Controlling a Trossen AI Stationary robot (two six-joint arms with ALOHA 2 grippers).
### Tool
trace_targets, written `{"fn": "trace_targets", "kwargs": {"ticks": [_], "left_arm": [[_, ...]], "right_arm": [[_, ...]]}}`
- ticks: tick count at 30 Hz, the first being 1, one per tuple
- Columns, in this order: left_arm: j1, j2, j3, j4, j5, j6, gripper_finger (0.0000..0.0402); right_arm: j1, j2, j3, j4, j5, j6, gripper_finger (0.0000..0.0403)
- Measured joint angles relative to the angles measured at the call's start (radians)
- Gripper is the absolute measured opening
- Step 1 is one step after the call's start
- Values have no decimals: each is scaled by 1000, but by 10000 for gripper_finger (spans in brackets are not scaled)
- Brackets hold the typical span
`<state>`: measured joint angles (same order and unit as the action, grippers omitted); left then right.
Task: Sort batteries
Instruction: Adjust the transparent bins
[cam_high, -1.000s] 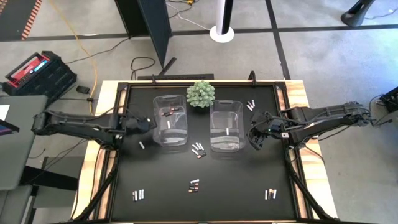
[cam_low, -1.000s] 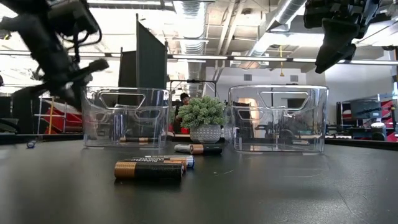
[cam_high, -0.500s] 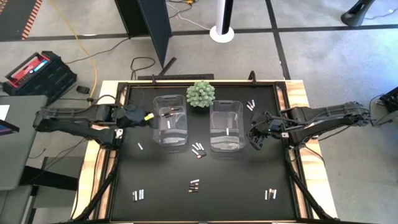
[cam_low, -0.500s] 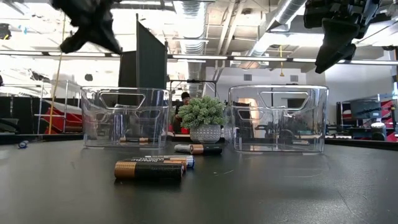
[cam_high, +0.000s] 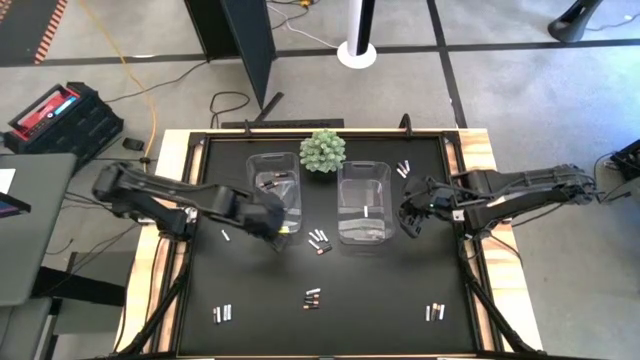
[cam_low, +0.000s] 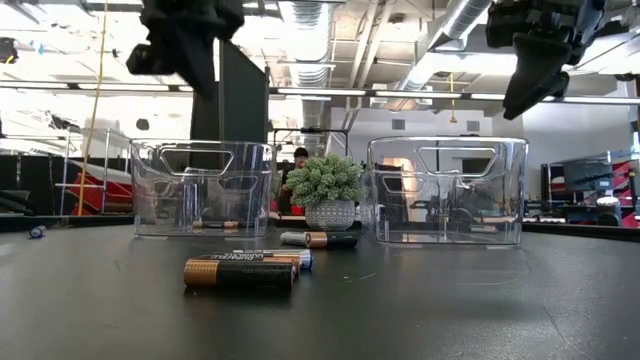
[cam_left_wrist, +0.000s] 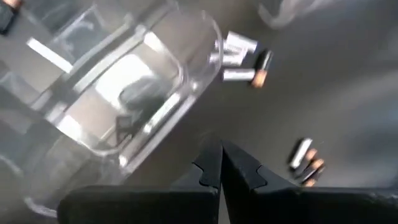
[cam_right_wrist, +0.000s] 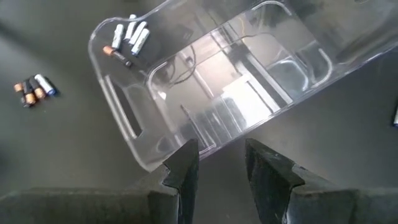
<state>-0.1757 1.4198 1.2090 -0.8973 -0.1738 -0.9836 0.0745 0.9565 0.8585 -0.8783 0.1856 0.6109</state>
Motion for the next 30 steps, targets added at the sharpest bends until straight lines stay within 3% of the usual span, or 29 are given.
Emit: {"fn": "trace_targets", "kwargs": {"ticks": [5, 11, 23, 30], "left_arm": [[10, 114, 12, -5, 69, 22, 0], [71, 187, 12, -16, 65, 62, 0], [311, 181, 12, -65, 31, 303, 0], [346, 162, 11, -82, 46, 316, 0]], "right_arm": [[-14, 0, 0, -1, 0, -31, 147], [-14, 0, 0, -2, 0, -36, 147], [-14, 0, 0, -2, 0, -36, 147], [-14, 0, 0, -3, 0, -36, 147]]}}
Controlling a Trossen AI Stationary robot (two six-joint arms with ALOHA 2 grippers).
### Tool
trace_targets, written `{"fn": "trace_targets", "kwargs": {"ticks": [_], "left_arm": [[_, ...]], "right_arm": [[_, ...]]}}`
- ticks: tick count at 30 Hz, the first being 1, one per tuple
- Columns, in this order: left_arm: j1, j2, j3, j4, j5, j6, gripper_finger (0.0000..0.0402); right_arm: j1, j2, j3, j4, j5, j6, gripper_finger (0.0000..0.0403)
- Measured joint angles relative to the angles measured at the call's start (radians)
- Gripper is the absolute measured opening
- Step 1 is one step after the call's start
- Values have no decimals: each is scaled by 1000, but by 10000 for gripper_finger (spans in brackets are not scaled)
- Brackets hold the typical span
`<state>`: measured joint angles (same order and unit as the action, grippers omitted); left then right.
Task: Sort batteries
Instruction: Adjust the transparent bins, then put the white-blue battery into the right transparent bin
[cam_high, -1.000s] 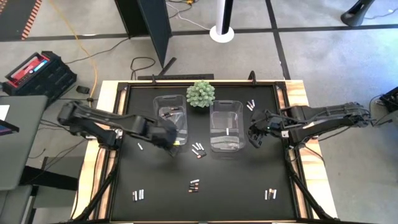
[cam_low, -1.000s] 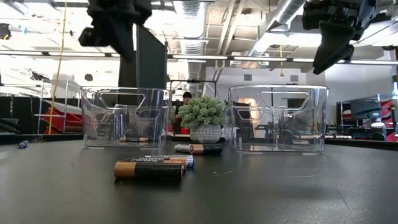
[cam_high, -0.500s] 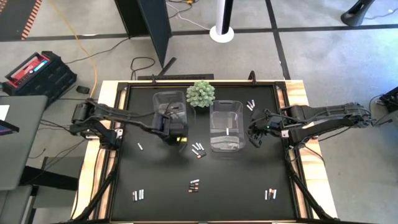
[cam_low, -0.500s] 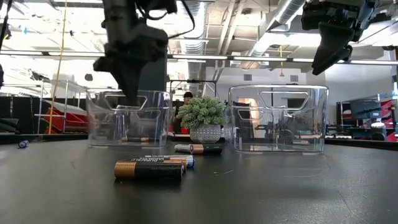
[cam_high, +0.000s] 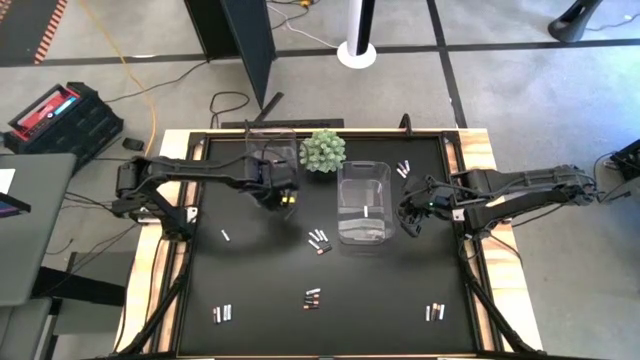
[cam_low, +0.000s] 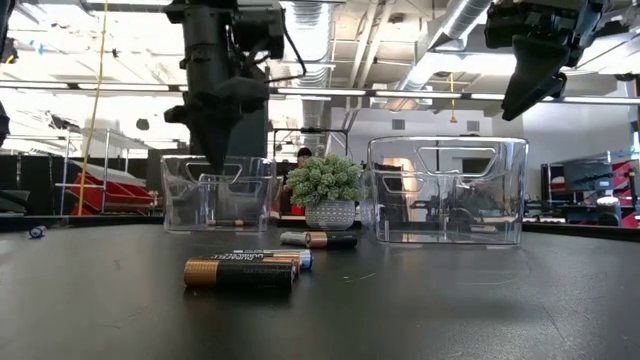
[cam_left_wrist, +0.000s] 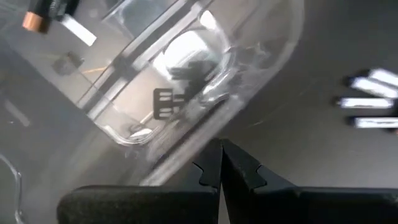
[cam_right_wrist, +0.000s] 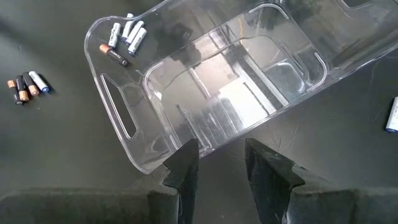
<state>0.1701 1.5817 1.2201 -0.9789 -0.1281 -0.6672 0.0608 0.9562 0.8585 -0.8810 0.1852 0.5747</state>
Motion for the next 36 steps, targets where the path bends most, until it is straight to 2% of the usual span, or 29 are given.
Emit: {"fn": "trace_targets", "kwargs": {"ticks": [4, 7, 12, 18, 22, 25, 29, 36], "left_arm": [[-59, -72, 0, -8, -11, -122, 0], [-129, -148, 0, -38, -81, -291, 0], [-272, -218, 0, -192, -198, -680, 0], [-468, -218, 0, -428, -241, -1196, 0], [-563, -202, 0, -534, -257, -1442, 0], [-586, -188, 0, -571, -253, -1520, 0], [-589, -189, 0, -582, -223, -1527, 13], [-594, -188, 0, -591, -200, -1468, 80]], "right_arm": [[0, 0, 0, -1, 0, -8, 147], [0, 0, 0, -1, 0, -28, 147], [-18, 0, 0, 1, -1, -59, 147], [-72, 0, 0, 2, 0, -87, 147], [-98, 0, 0, 1, 0, -86, 147], [-103, 0, 0, 0, 0, -86, 147], [-102, 0, 0, 1, -1, -63, 147], [-101, 0, 0, 1, 0, -9, 147]]}}
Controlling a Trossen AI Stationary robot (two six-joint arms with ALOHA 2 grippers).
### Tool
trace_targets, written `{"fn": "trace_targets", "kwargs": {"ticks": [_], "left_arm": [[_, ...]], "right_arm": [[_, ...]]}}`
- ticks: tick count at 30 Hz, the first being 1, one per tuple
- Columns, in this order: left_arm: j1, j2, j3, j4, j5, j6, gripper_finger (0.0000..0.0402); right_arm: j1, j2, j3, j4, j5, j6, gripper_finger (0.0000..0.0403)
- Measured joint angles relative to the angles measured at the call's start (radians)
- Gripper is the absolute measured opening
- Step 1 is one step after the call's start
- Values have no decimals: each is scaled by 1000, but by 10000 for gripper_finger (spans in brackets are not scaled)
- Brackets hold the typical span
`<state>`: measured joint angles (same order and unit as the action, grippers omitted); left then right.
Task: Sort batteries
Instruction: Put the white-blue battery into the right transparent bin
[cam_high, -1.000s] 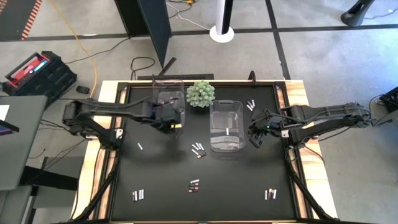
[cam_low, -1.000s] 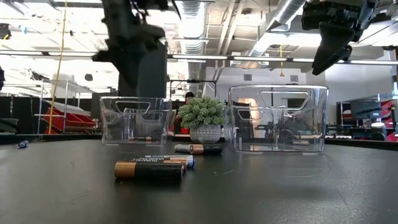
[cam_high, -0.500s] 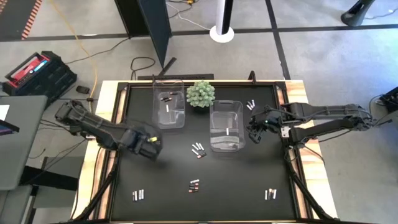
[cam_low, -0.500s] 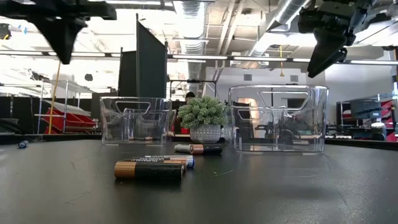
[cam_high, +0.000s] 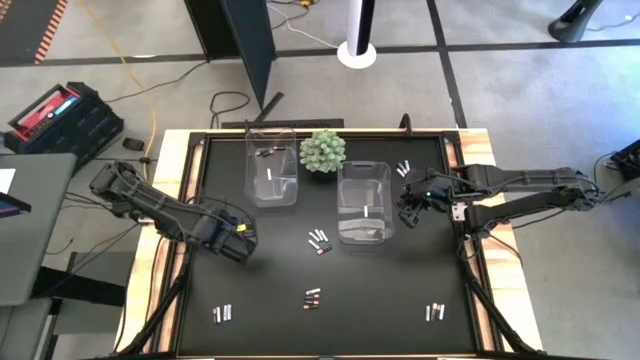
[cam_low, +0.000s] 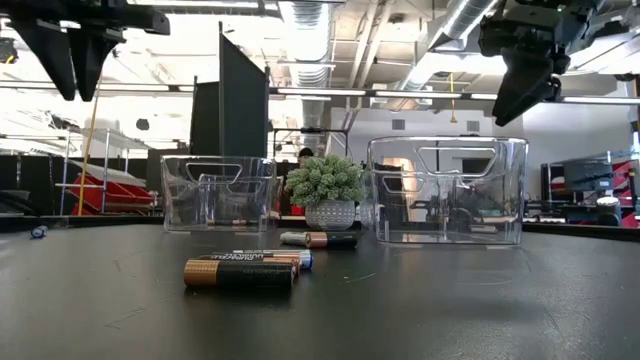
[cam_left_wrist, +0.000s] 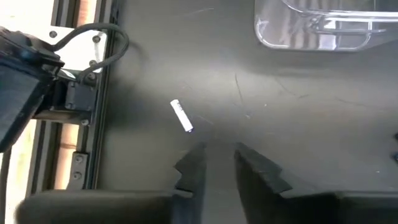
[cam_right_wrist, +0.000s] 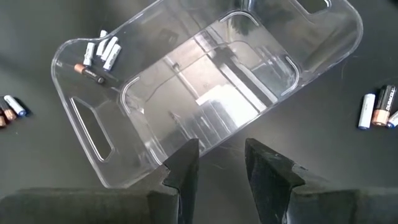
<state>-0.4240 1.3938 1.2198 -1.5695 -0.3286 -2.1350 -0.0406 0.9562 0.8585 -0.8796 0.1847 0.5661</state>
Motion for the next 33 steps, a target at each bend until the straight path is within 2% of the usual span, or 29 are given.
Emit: {"fn": "trace_targets", "kwargs": {"ticks": [5, 9, 13, 16, 25, 28, 33], "left_arm": [[0, 0, 0, -2, 2, 36, 133], [-2, 0, 0, 40, 2, 57, 153], [-3, 14, -24, 69, -41, -95, 154], [-4, 32, -82, 113, -10, -187, 151], [82, 36, -335, 487, 44, -195, 150], [109, 36, -374, 513, 55, -195, 150], [142, 35, -409, 468, 63, -193, 150]], "right_arm": [[0, 0, 0, 0, 0, 29, 147], [0, 0, 0, 0, 0, 33, 147], [0, 0, 0, -1, 0, -1, 147], [0, 0, 0, -6, 0, -49, 147], [1, 0, 0, -17, 0, -137, 147], [1, 0, 0, -17, 0, -157, 147], [1, 0, 0, -20, 0, -160, 147]]}}
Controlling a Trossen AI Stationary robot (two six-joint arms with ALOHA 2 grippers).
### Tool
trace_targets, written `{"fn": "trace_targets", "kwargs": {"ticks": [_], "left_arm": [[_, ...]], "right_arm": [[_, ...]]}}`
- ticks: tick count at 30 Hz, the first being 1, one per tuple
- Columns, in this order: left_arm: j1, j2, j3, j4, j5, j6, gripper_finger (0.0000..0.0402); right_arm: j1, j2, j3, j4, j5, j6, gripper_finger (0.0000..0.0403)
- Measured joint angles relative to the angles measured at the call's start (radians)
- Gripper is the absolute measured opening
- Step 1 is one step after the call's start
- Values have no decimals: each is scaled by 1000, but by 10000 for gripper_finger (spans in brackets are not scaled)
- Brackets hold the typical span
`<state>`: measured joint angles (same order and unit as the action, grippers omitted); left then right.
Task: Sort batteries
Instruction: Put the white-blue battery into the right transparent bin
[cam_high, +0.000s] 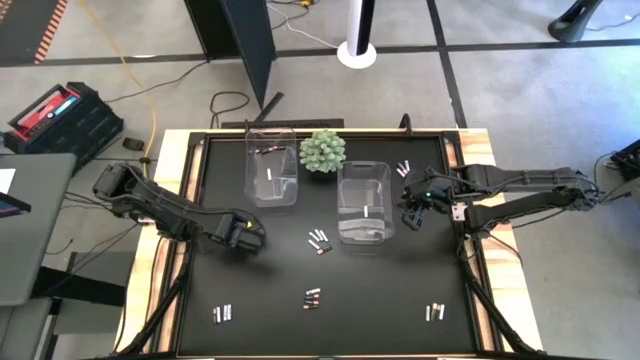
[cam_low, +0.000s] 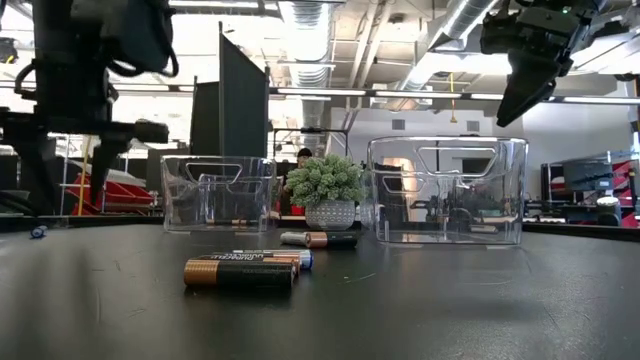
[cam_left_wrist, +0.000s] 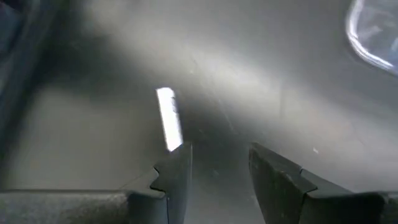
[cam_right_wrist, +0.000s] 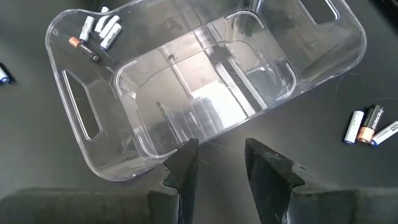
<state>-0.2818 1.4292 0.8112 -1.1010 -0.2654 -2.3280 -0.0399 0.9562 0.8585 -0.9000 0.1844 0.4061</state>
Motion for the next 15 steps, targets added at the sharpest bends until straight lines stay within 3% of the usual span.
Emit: {"fn": "trace_targets", "kwargs": {"ticks": [15], "left_arm": [[4, 65, -79, 19, 88, -8, 150]], "right_arm": [[0, 0, 0, 1, 0, 4, 147]]}}
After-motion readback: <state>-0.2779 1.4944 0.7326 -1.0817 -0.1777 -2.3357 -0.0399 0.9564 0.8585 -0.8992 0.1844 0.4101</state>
